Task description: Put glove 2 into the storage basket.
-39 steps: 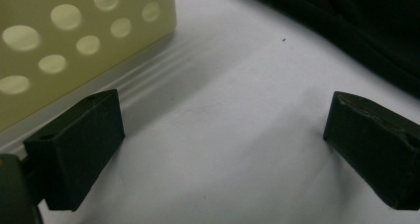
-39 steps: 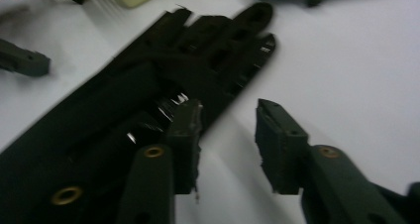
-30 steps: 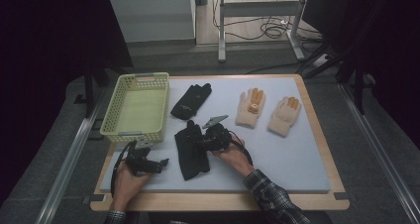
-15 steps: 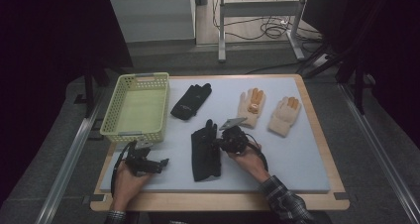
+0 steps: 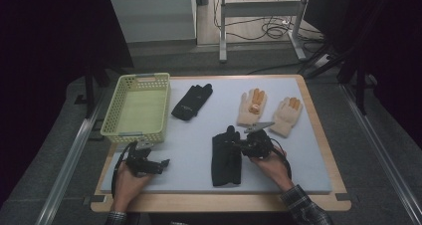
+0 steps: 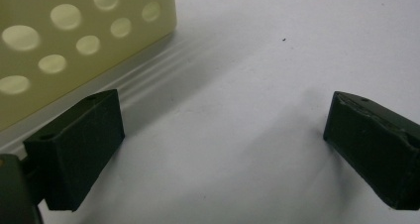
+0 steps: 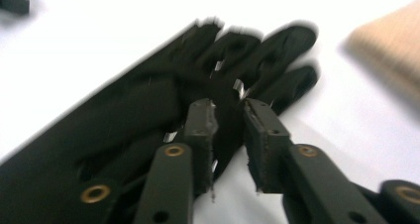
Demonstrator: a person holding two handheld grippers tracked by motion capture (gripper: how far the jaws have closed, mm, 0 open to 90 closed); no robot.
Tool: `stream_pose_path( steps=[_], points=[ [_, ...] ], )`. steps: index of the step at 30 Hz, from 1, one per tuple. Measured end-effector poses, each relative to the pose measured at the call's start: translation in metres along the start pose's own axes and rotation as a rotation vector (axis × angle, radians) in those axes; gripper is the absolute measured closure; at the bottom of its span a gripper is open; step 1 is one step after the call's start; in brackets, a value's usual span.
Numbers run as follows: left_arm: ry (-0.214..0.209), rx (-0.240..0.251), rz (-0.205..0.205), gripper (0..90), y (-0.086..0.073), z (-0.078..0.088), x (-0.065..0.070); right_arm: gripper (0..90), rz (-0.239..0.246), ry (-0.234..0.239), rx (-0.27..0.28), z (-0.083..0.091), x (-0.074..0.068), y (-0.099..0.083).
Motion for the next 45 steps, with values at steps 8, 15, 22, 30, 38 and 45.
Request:
stream_pose_path(
  steps=[8, 15, 22, 30, 38, 45],
  points=[
    [-0.001, 0.000, 0.000, 2.3, 0.000, 0.000, 0.000, 68.4, 0.010, 0.018, 0.021, -0.039, 0.003, 0.047],
    [-0.002, 0.001, 0.000, 2.3, 0.000, 0.000, 0.000, 68.3, 0.033, 0.059, 0.033, -0.080, -0.009, 0.090],
    [-0.002, -0.001, 0.000, 2.3, 0.000, 0.000, 0.000, 65.7, 0.062, 0.045, 0.012, -0.121, -0.012, 0.114],
    [-0.003, 0.001, 0.001, 2.2, 0.000, 0.000, 0.000, 64.2, 0.091, 0.036, 0.008, -0.151, -0.015, 0.126],
    [-0.003, 0.001, 0.001, 2.2, 0.000, 0.000, 0.000, 76.1, 0.132, -0.002, 0.001, -0.165, -0.019, 0.131],
    [-0.003, 0.000, 0.001, 2.2, 0.000, 0.000, 0.000, 86.0, 0.152, -0.025, -0.013, -0.154, -0.020, 0.126]
  ],
)
Point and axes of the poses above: each handheld gripper's, and its own axes: z roughly backward along the jaws, y roughly out of its top, x roughly to its right, the point moved 7 cm from there along -z, roughly forward along the jaws, and after that the axes turned 10 degrees about -y, right-handed, at the moved point
